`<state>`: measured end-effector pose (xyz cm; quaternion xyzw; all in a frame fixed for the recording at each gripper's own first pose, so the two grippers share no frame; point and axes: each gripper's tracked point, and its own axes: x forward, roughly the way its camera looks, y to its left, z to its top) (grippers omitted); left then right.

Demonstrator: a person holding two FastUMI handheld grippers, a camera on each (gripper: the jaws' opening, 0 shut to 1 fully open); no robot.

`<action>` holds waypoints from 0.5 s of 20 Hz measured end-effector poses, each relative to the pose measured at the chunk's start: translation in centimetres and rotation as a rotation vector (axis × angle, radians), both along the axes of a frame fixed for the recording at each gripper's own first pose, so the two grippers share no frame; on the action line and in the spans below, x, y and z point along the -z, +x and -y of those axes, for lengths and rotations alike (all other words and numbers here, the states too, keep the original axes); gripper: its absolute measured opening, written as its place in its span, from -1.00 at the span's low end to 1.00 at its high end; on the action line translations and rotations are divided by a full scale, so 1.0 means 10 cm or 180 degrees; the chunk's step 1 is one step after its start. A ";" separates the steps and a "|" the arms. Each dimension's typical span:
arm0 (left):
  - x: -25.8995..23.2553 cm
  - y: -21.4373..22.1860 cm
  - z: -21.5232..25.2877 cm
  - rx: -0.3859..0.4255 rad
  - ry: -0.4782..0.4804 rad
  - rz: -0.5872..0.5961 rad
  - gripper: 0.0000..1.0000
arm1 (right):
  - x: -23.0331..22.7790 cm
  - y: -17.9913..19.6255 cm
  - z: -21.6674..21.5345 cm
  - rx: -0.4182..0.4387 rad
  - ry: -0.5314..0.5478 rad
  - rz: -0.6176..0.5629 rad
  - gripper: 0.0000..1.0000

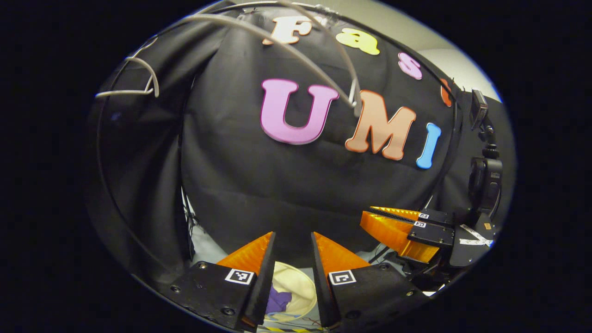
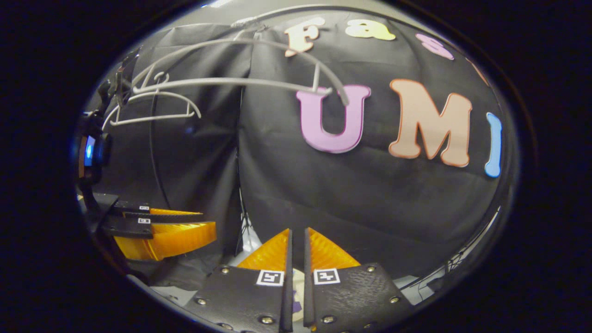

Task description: Grasp the clothes on the hanger with both hands and then place them into the laundry hamper below.

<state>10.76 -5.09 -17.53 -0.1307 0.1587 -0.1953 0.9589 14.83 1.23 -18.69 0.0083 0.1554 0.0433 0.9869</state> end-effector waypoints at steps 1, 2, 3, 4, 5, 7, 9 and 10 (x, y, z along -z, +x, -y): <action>-0.13 -0.01 0.00 -0.0009 -0.0005 0.0091 -0.11 | -0.14 -0.01 0.03 0.0020 0.0009 0.0091 -0.82; -0.27 -0.02 0.00 -0.0019 -0.0008 0.0180 -0.11 | -0.30 -0.04 0.05 0.0042 0.0017 0.0178 -0.82; -0.42 -0.04 0.01 -0.0037 -0.0013 0.0271 -0.11 | -0.44 -0.07 0.07 0.0061 0.0019 0.0263 -0.82; -0.55 -0.05 0.00 -0.0054 -0.0012 0.0354 -0.11 | -0.57 -0.11 0.09 0.0077 0.0009 0.0351 -0.82; -0.67 -0.06 0.02 -0.0075 -0.0016 0.0434 -0.11 | -0.71 -0.15 0.11 0.0089 0.0004 0.0433 -0.82; -0.90 -0.09 0.01 -0.0100 -0.0031 0.0594 -0.11 | -0.98 -0.22 0.10 0.0115 0.0053 0.0593 -0.82; -1.13 -0.11 0.01 -0.0123 -0.0017 0.0755 -0.12 | -1.22 -0.32 0.13 0.0157 0.0069 0.0728 -0.82; -1.21 -0.11 0.01 -0.0132 -0.0006 0.0816 -0.12 | -1.32 -0.36 0.14 0.0173 0.0070 0.0788 -0.82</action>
